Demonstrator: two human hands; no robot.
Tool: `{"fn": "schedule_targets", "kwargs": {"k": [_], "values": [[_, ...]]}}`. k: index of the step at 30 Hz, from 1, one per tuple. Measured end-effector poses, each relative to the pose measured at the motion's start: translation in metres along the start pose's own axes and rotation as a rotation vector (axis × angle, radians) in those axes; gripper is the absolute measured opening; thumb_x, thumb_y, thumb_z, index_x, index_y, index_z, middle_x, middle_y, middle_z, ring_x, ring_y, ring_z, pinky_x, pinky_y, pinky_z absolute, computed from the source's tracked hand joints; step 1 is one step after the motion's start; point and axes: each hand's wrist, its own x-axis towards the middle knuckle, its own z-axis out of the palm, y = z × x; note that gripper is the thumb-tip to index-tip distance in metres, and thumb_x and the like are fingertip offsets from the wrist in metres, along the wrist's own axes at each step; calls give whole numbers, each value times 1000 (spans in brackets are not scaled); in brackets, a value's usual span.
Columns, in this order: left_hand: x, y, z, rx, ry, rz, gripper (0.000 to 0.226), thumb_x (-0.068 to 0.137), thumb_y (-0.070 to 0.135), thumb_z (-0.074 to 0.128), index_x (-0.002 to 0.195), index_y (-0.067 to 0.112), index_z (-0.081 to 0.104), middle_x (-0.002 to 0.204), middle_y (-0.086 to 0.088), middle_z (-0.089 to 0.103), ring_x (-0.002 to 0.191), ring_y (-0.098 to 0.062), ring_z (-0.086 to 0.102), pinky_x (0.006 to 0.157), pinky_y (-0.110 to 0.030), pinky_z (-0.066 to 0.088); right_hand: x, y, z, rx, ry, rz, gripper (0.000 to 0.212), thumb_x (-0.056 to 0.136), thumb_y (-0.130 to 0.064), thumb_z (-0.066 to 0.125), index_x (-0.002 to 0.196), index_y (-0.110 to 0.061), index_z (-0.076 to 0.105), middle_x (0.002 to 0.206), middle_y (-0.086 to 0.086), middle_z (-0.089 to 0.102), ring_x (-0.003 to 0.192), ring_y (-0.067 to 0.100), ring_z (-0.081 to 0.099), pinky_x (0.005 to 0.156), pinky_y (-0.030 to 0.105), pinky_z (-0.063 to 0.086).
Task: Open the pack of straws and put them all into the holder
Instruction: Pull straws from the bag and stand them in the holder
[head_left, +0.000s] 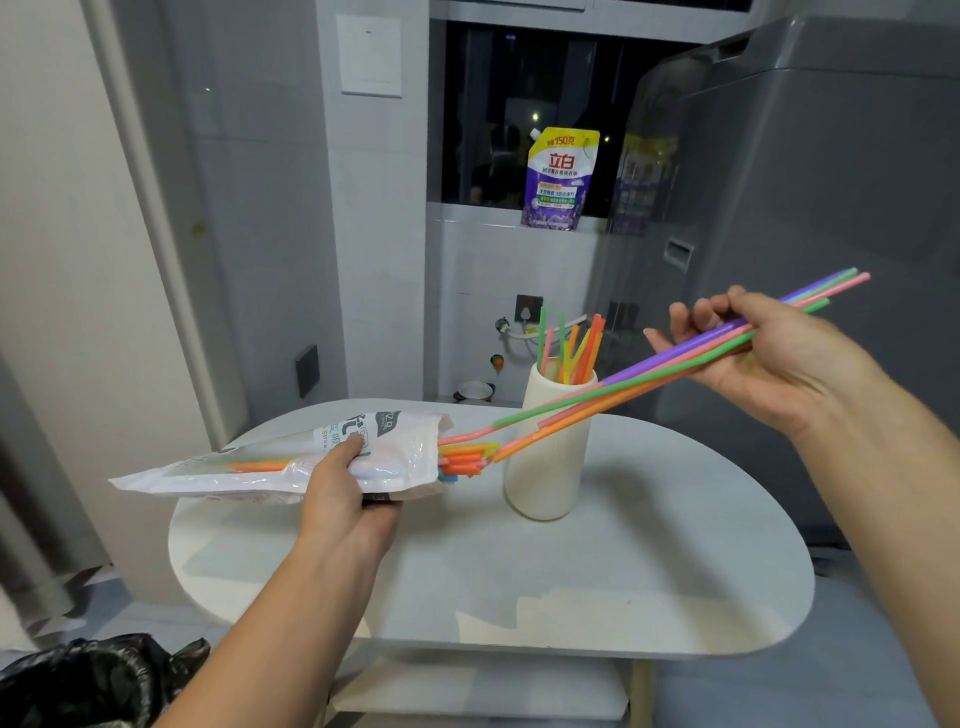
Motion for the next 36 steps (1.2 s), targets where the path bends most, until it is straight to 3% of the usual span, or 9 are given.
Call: {"fn": "schedule_targets", "kwargs": {"k": [4, 6, 9, 21, 23, 27, 31, 33, 36], "values": [[3, 1, -1, -1, 9, 8, 37, 99, 7, 58, 136, 11, 60, 116, -7, 74, 98, -23, 73, 89, -45, 58, 1, -6, -2, 15, -4, -5, 26, 104, -21, 47, 81, -10, 50, 59, 6, 64, 63, 19, 73, 78, 50, 60], [4, 1, -2, 2, 17, 6, 38, 99, 6, 58, 137, 10, 59, 116, -7, 74, 98, -24, 73, 84, -45, 61, 1, -10, -3, 17, -6, -8, 26, 104, -20, 47, 80, -11, 50, 59, 5, 63, 63, 19, 72, 79, 49, 60], [4, 1, -2, 11, 23, -2, 38, 99, 6, 58, 136, 11, 59, 118, -6, 74, 96, -23, 74, 64, -41, 65, 2, -18, -5, 23, -7, -21, 27, 104, -21, 45, 80, -11, 48, 59, 4, 62, 62, 18, 72, 78, 49, 60], [7, 3, -3, -8, 57, -6, 41, 98, 5, 58, 138, 12, 58, 121, -6, 73, 94, -23, 73, 56, -41, 64, 2, -46, -12, 56, 27, -59, 26, 104, -22, 46, 80, -12, 48, 59, 2, 63, 65, 15, 72, 79, 47, 60], [7, 4, -4, -7, 51, 1, 41, 98, 5, 58, 139, 11, 57, 123, -6, 72, 96, -23, 73, 63, -41, 65, 2, -49, -13, 59, 29, -68, 25, 104, -22, 45, 81, -13, 48, 59, 1, 63, 65, 15, 72, 79, 47, 59], [10, 6, -5, -16, 35, 16, 43, 99, 6, 57, 141, 10, 55, 127, -8, 71, 112, -26, 71, 95, -49, 57, 4, -57, -17, 63, 41, -89, 26, 105, -23, 44, 81, -14, 46, 58, 0, 62, 64, 15, 72, 78, 47, 59], [13, 5, -7, -19, 33, 23, 44, 98, 6, 59, 141, 10, 55, 126, -10, 72, 112, -30, 71, 103, -54, 53, 9, -61, -19, 64, 74, -106, 25, 105, -22, 42, 82, -14, 46, 56, 0, 62, 62, 14, 72, 74, 46, 59], [12, 4, -6, -13, 48, 18, 44, 97, 6, 59, 140, 11, 56, 125, -9, 72, 111, -29, 72, 98, -53, 55, 12, -60, -20, 81, 93, -113, 26, 106, -23, 40, 82, -14, 46, 56, 0, 62, 60, 14, 71, 75, 46, 59], [9, 2, -4, 6, 57, 13, 40, 98, 7, 59, 138, 12, 58, 124, -6, 72, 103, -24, 73, 77, -44, 62, 15, -59, -19, 98, 113, -138, 29, 106, -24, 39, 79, -14, 44, 55, 0, 63, 58, 15, 72, 75, 45, 58]]}}
